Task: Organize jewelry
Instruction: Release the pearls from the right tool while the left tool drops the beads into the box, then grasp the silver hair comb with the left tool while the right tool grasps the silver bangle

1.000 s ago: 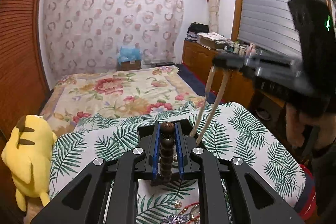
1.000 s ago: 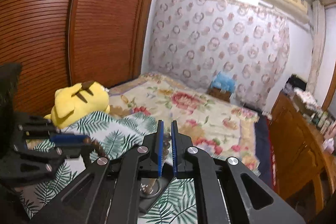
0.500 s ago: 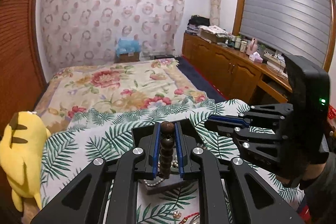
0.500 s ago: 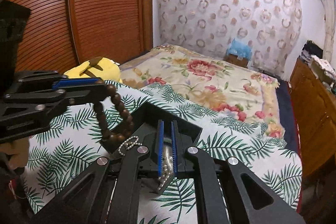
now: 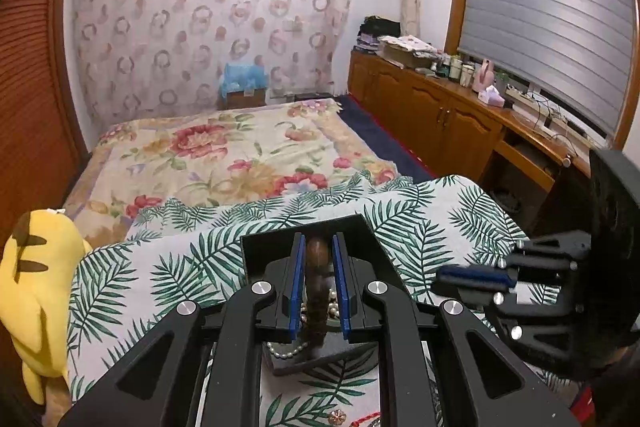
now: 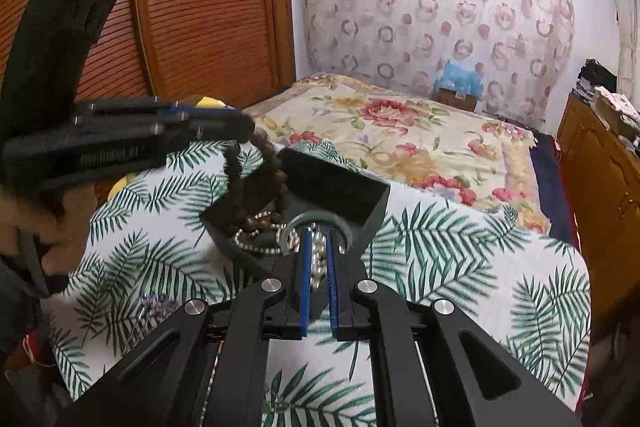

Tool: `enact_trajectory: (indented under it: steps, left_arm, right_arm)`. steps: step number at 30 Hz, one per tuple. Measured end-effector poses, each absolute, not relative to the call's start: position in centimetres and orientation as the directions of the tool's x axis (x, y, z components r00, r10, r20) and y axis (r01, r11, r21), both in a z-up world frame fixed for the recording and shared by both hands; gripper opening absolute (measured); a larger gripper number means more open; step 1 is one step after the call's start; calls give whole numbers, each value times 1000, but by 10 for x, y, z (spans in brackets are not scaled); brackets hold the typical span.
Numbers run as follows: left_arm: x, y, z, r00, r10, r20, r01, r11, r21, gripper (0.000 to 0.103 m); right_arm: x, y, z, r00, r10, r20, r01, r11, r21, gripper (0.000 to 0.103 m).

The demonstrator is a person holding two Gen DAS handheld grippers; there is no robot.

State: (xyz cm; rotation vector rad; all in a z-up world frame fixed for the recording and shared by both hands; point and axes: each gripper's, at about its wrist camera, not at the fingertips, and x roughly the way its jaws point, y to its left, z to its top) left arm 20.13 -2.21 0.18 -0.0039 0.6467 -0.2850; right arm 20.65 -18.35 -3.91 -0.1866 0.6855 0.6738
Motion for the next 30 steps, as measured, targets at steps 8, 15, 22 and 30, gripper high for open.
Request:
enact_trajectory:
  steps: [8,15,22,30]
  left_arm:
    - [181,-15,-9,764,-245,-596,256,964,-68,26]
    - [144,-5,-30,753,-228,-617,243,968,-61,38]
    - [113,6,-52,734,-210,-646,218,974,-68,53]
    - [92,12,-76,695,-205,-690,206,975,-82,55]
  right_arm:
    - [176,-188,-55,535,548,-643,-656,749,93,8]
    - [153,-177,-80,470,567,-677,-681,720,131,9]
    - [140,-167,-97,417,569,-709,-696,702,154,14]
    - [131,-162,-111,380,542,-749,-710,690,139,19]
